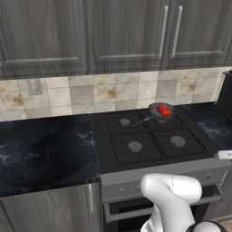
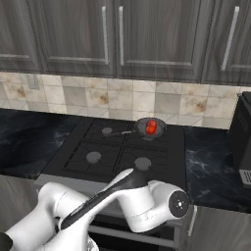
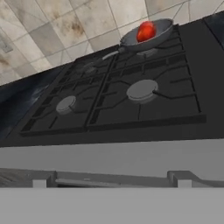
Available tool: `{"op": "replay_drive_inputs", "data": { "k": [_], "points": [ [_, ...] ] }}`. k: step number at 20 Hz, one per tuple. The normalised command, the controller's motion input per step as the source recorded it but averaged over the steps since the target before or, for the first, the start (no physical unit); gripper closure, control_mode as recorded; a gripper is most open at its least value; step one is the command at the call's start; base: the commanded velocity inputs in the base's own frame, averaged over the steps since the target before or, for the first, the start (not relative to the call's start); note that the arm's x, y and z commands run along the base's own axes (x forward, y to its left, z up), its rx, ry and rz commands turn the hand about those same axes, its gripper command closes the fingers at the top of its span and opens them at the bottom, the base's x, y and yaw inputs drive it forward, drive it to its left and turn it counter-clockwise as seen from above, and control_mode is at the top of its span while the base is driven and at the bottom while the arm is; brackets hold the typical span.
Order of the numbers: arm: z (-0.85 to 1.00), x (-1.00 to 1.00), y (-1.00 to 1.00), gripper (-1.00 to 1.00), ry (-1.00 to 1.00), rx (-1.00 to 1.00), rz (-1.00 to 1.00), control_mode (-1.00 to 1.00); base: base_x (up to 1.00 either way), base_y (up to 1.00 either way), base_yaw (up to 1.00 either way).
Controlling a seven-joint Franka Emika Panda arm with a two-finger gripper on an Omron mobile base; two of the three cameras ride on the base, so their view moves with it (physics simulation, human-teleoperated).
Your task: Place the pan on the rear right burner on the stove. Then place the tomato and the onion in the pan and turn on the rear right burner.
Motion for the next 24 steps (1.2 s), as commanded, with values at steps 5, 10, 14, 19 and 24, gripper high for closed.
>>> {"op": "replay_drive_inputs", "data": {
  "k": [5,10,14,19,24],
  "points": [
    [-0.36,0.00,-0.02,-1.00,-0.02,0.12,0.01,-1.00,0.00,0.00,0.00],
    [-0.33,-0.13,0.00,-1.00,-0.10,0.02,0.00,-1.00,0.00,0.00,0.00],
    [-0.23,-0.16,0.00,-1.00,-0.12,0.00,0.00,-1.00,0.00,0.00,0.00],
    [-0.16,-0.08,0.00,-1.00,-0.09,0.01,0.00,-1.00,0.00,0.00,0.00],
    [-0.19,-0.02,0.00,-1.00,-0.09,0.00,0.00,-1.00,0.00,0.00,0.00]
  ]
}}
